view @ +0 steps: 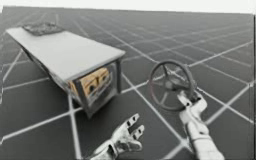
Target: Pick up and drop off the object
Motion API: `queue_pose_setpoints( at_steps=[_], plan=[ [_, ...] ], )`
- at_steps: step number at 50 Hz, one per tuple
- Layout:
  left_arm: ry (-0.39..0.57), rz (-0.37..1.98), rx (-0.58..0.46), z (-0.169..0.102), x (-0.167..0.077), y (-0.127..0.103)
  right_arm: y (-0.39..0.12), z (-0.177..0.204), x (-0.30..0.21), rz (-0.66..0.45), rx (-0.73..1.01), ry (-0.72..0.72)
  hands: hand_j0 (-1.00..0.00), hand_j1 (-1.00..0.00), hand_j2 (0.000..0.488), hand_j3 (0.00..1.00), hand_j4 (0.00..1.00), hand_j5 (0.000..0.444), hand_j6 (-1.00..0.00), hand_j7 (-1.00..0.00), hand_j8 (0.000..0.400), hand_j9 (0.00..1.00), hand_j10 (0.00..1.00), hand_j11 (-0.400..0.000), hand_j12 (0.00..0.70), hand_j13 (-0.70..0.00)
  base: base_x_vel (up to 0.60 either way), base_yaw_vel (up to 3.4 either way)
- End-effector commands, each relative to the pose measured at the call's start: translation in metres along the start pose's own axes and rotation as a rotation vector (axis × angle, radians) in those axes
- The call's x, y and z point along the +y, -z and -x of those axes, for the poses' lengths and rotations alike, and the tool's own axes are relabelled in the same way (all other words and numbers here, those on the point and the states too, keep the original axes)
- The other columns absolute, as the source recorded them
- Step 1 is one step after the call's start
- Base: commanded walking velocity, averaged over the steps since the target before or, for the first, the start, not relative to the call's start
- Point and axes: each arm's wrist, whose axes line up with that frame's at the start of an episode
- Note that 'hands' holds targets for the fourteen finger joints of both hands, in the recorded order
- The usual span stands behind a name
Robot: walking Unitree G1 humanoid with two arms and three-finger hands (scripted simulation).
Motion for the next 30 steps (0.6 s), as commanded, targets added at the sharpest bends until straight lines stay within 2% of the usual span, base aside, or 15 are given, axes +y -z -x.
queue_pose_setpoints(
  at_steps=[1,30],
  plan=[
    [0.003,-0.018,-0.004,0.0007,-0.0045,-0.002,-0.01,0.0021,0.0029,-0.039,-0.025,-0.025,0.0,0.0,0.0,1.0,1.0,0.0,0.0,0.0,0.0,1.0,1.0,-0.4,0.0,-0.7,0.57,0.05],
    [0.003,-0.018,-0.004,0.0007,-0.0045,-0.002,-0.01,0.0021,0.0029,-0.039,-0.025,-0.025,0.0,0.0,0.0,1.0,1.0,0.0,0.0,0.0,0.0,1.0,1.0,-0.4,0.0,-0.7,0.56,0.07]
  ],
)
